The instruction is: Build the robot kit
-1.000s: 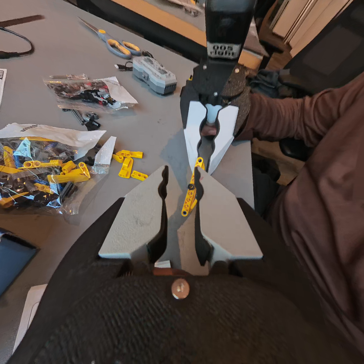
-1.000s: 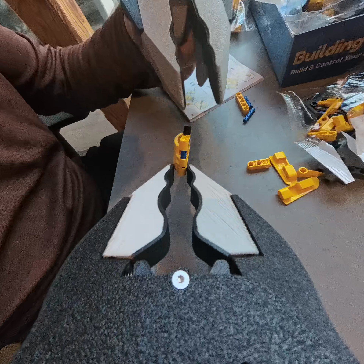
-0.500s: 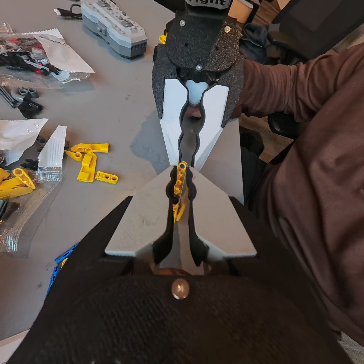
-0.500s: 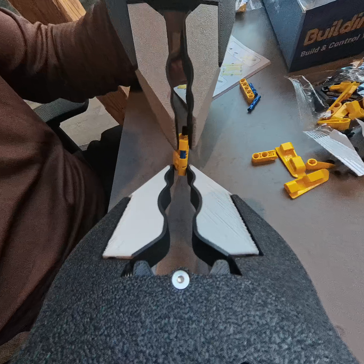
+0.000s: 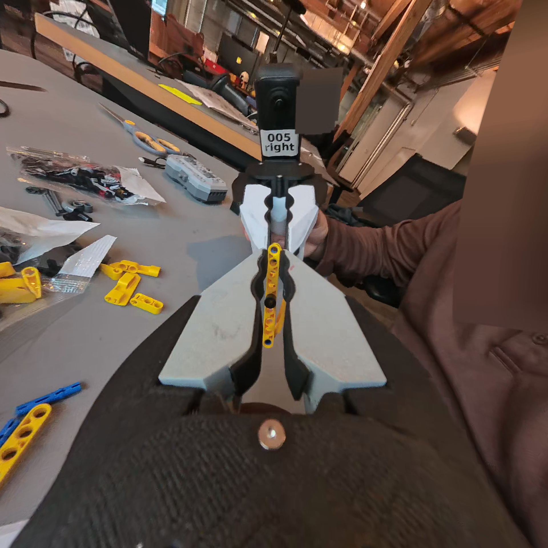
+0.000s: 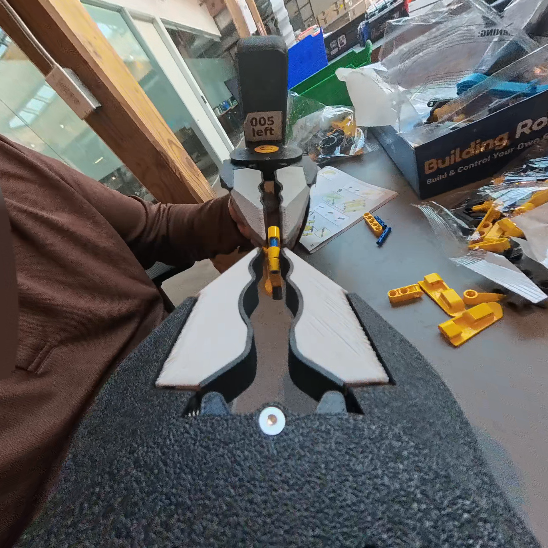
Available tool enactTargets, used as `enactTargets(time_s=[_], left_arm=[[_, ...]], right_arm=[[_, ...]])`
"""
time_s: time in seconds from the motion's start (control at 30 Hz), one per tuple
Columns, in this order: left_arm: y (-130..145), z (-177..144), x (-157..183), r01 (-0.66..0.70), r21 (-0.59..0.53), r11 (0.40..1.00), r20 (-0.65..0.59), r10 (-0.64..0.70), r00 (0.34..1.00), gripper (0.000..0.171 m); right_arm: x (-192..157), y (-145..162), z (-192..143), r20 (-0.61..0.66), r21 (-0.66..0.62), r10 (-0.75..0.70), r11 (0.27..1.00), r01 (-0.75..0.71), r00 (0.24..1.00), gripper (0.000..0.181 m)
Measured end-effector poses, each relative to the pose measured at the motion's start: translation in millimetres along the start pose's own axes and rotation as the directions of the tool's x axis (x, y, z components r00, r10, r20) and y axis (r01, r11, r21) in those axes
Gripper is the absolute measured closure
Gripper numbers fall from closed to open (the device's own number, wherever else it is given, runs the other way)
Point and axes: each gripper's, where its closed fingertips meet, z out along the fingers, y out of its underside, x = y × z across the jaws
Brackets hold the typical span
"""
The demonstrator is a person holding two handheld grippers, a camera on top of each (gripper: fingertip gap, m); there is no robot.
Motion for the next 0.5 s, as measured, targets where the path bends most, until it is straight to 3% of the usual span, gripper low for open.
enactTargets(time_s=[0.2, 0.37, 0.5], left_arm=[[-8.6, 0.9, 1.0, 0.1, 0.081, 0.992, -0.064, -0.095, 0.993, 0.166], [-5.4, 2.6, -3.5, 0.158, 0.065, 0.985, -0.063, -0.154, 0.986, 0.166], [0.2, 4.0, -5.7, 0.173, 0.023, 0.985, -0.052, -0.172, 0.984, 0.167]], right_arm=[[-1.8, -9.2, -3.5, -0.11, 0.005, -0.181, 0.983, 0.183, 0.977, 0.171], [2.9, -6.1, -4.1, -0.136, -0.03, -0.189, 0.982, 0.186, 0.973, 0.171], [5.1, 0.5, -2.3, -0.095, -0.041, -0.098, 0.995, 0.095, 0.991, 0.172]])
